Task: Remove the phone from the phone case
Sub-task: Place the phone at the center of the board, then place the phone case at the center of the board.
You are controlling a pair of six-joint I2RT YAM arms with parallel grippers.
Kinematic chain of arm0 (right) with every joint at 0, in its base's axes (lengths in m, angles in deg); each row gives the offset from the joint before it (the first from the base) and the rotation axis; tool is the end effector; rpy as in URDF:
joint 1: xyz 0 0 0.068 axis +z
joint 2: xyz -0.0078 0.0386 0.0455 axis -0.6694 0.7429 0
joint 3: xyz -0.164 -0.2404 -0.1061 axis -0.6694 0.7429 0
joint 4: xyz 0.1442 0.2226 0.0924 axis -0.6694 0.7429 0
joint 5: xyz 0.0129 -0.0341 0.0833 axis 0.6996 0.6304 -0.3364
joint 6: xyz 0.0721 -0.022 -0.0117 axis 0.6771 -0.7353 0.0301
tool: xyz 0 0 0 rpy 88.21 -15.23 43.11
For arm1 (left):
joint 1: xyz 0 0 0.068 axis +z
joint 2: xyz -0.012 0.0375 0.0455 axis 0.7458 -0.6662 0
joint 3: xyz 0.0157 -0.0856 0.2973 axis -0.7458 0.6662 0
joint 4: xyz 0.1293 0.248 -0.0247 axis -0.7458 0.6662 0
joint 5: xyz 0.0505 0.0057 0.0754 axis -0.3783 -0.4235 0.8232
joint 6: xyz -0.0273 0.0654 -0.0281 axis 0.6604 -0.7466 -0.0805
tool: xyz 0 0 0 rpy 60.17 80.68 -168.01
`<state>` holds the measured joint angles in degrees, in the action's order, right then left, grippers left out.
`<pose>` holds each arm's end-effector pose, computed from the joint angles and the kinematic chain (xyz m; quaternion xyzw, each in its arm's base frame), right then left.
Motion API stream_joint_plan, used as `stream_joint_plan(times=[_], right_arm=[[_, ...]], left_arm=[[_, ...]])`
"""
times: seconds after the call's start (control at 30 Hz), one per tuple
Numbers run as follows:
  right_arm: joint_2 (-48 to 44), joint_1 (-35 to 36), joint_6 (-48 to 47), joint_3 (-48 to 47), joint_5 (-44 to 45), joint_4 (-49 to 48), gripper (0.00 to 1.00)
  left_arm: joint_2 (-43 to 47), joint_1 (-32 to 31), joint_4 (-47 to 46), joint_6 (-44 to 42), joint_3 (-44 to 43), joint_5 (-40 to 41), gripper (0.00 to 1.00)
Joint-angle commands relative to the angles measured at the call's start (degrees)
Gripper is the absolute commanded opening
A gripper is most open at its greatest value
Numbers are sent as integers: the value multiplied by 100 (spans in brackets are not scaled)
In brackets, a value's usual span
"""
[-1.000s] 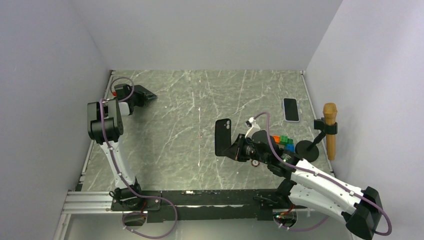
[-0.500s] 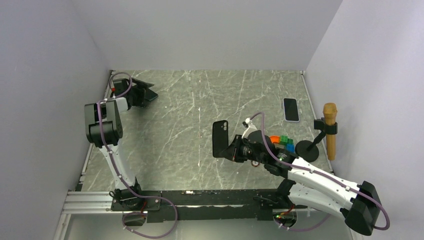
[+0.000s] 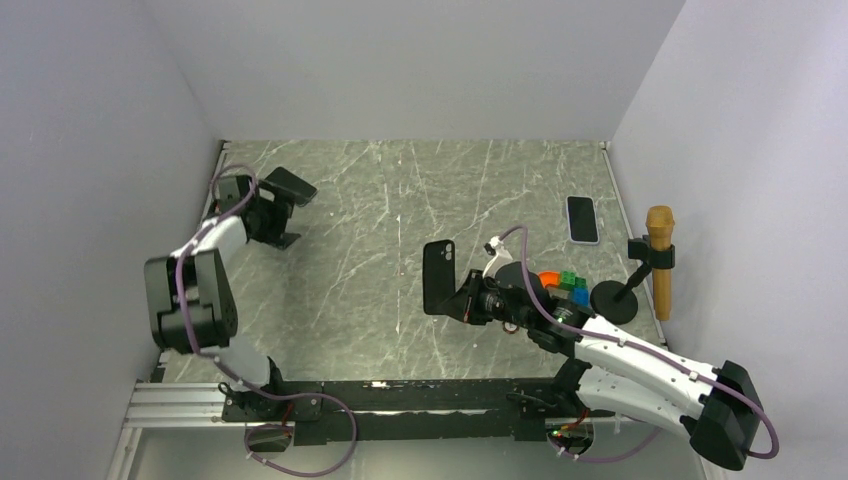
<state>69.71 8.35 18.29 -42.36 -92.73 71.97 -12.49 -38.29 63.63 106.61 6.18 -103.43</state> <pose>0.1323 0.1677 0.2392 0.0010 0.8611 0.4198 0.2869 0.3698 0.0407 0.2060 -0.4982 0.7718 -0.3170 0.2358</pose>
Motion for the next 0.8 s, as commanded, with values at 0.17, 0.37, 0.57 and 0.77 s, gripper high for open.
stream_joint_plan(times=[0.17,0.37,0.57,0.77], right_arm=[[755,-45,-130,-16,-241,-741,0],[2306,-782,-680,-1047,-1132,-709,0],[3863,-1660,-1222,-2293,-1990,-472,0],[5162,-2211,-1245,-3464,-2746,-421,0]], left_arm=[[2335,-1708,199,-1764,1479,-496,99],[3067,-1940,683,-2669,704,172,99],[2809,-1957,572,-3213,-490,-51,99],[2623,-2012,862,-4027,-933,376,99]])
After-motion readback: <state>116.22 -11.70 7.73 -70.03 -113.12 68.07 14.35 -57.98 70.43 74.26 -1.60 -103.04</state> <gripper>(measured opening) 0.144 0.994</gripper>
